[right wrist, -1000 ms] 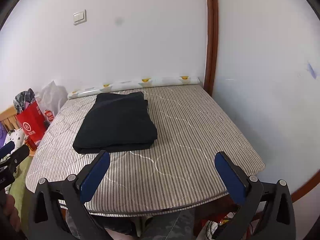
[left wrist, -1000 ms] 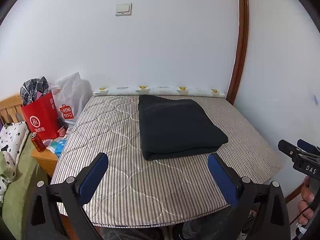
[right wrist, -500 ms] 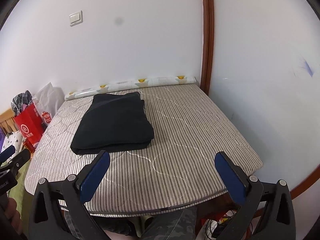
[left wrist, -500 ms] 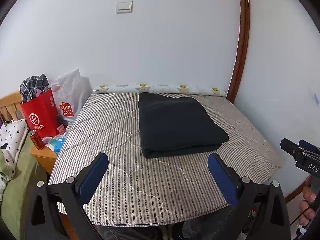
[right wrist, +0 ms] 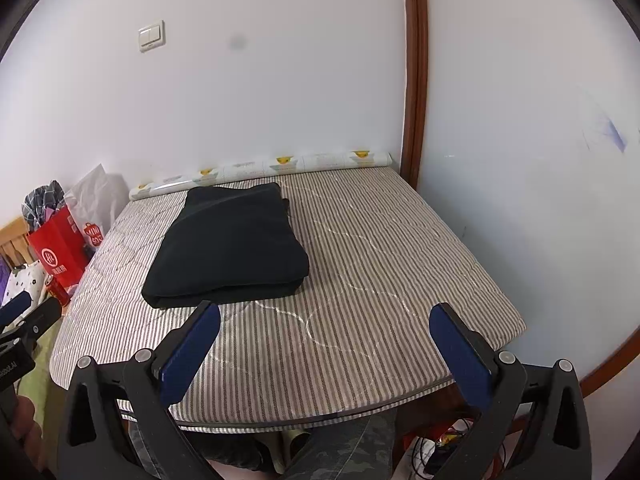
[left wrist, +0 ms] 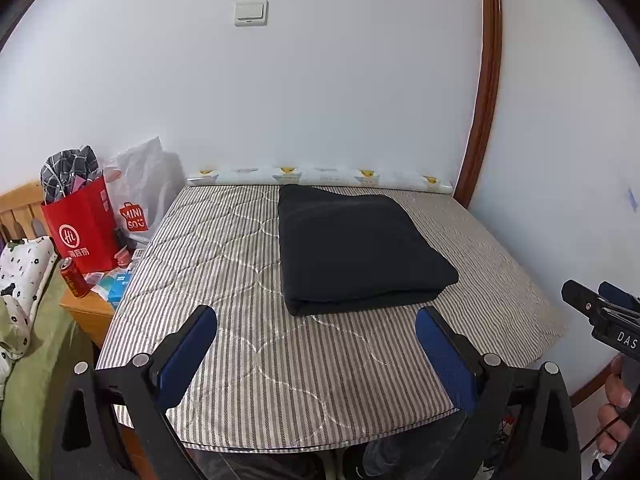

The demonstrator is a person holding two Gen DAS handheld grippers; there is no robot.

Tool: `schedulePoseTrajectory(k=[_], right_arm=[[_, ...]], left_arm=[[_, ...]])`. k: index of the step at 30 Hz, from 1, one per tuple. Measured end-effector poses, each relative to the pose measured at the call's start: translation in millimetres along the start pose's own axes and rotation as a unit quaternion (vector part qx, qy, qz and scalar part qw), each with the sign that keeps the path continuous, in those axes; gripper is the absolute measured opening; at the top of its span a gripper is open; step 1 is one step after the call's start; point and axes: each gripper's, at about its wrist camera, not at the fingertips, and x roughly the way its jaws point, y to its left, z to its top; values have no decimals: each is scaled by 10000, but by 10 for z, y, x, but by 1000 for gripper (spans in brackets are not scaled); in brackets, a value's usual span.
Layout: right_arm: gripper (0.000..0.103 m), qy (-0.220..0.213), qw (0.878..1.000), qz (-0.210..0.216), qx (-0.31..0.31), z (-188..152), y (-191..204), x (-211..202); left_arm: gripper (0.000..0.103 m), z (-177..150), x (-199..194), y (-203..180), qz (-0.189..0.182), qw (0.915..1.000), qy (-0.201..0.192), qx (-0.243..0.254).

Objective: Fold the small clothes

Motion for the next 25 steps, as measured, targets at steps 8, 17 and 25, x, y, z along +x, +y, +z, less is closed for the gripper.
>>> schedulePoseTrajectory(k=[8, 17, 25], right_arm=[[103, 1, 10000, 12, 13, -4, 23, 4], [103, 0, 10000, 7, 8, -4, 38, 3], [103, 1, 10000, 19, -20, 2, 49, 13]], left_arm=[[100, -4, 10, 16, 16, 10000, 28, -13], [100, -1, 11, 70, 30, 10000, 52, -75], [100, 1, 18, 125, 47, 9999, 20, -113]])
